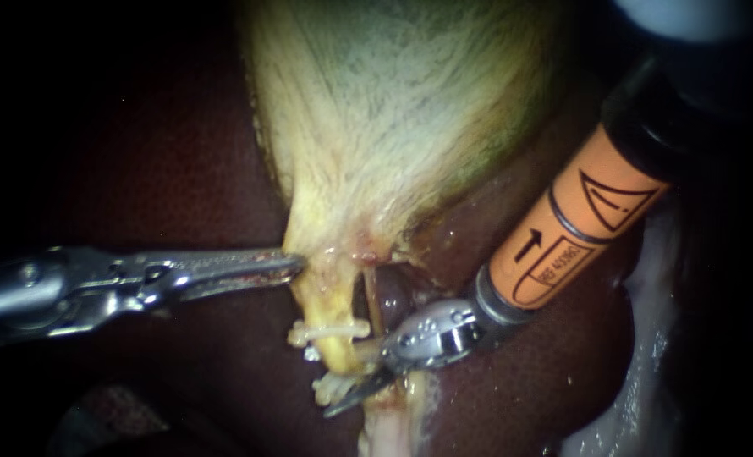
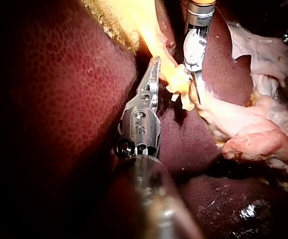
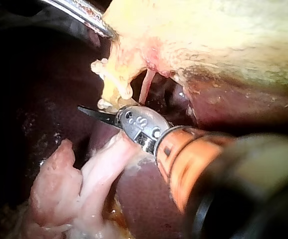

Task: Go to the cutting position left tube

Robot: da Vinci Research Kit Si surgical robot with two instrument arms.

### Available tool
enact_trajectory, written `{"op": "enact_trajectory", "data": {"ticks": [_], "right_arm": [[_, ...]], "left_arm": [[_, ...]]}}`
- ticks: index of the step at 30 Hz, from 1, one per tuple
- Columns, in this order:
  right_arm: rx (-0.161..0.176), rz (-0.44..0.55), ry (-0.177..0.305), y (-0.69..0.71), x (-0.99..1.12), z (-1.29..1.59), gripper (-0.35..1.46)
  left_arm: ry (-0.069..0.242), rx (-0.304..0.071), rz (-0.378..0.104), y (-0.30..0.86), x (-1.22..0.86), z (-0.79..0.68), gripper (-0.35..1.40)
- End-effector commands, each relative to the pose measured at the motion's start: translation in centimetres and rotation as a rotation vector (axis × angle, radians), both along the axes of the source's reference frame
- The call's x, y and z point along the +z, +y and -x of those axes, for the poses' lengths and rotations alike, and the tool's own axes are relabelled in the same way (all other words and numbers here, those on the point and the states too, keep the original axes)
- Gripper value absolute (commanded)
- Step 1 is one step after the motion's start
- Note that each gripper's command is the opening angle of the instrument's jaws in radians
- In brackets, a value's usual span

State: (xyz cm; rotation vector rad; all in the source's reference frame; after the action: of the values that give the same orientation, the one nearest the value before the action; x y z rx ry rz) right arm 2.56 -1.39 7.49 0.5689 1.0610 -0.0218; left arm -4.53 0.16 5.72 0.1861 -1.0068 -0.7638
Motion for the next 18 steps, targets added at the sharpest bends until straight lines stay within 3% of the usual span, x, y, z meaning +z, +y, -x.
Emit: {"op": "enact_trajectory", "data": {"ticks": [1,18], "right_arm": [[0.001,-0.001,-0.002,0.0,0.01,-0.02,1.31],[0.02,-0.032,-0.022,0.0,0.07,-0.08,1.31]], "left_arm": [[0.001,0.0,0.001,0.0,-0.01,0.0,-0.35],[0.002,-0.002,0.002,-0.03,-0.02,0.02,-0.35]]}}
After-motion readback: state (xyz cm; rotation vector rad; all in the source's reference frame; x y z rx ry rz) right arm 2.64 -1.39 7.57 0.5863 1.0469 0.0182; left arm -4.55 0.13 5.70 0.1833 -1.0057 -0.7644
